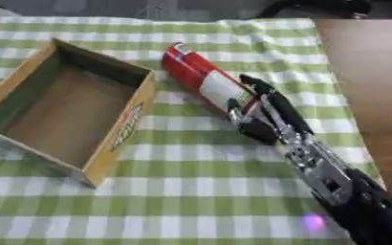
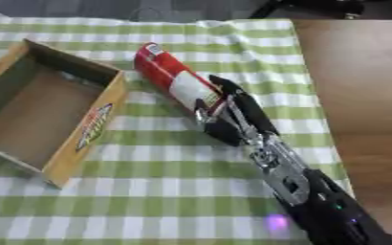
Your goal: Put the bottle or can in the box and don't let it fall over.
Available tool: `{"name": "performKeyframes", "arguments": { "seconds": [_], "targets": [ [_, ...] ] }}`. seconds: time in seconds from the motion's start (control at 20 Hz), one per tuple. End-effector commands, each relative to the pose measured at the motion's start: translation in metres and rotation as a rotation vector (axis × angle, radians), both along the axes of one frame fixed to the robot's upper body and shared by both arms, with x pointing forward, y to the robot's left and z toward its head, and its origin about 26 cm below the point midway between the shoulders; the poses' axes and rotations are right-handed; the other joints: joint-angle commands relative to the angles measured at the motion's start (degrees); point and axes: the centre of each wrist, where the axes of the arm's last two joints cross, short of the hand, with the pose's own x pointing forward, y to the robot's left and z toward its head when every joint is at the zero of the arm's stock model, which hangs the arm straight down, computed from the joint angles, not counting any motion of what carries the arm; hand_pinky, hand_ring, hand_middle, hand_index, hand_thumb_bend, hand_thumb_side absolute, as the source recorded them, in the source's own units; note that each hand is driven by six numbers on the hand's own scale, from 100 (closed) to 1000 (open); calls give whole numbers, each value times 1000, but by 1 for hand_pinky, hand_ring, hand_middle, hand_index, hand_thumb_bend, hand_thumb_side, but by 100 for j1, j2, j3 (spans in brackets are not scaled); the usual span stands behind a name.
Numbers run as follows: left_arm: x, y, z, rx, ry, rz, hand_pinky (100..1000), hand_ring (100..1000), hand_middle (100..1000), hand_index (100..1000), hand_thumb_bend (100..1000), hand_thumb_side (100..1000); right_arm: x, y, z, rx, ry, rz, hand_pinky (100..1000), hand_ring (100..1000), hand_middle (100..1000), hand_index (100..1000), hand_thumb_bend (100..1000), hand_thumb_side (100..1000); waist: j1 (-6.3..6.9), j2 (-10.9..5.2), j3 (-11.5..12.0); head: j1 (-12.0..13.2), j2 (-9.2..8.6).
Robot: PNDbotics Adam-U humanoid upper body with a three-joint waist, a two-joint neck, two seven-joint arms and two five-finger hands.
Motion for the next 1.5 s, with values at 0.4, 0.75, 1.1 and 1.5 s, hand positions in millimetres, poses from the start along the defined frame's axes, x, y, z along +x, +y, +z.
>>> {"name": "performKeyframes", "arguments": {
  "seconds": [0.4,0.75,1.1,1.5],
  "targets": [
    [-1,0,9,9,-29,-12,521,513,651,705,124,736,-3,0,6,22,-3,26,495,875,830,953,100,658,-57,11,10,-10,-83],
    [-1,0,10,9,-31,-13,525,513,652,705,121,736,-3,0,4,14,21,23,499,883,834,960,100,656,-61,17,22,-8,-87],
    [-1,0,10,8,-33,-12,526,513,651,704,119,737,-2,0,3,-7,36,13,489,871,821,951,100,591,-64,21,24,-12,-89],
    [-1,0,10,8,-33,-11,527,514,651,704,117,738,-2,1,2,-67,40,13,455,858,808,937,100,428,-65,26,27,-18,-79]
  ]
}}
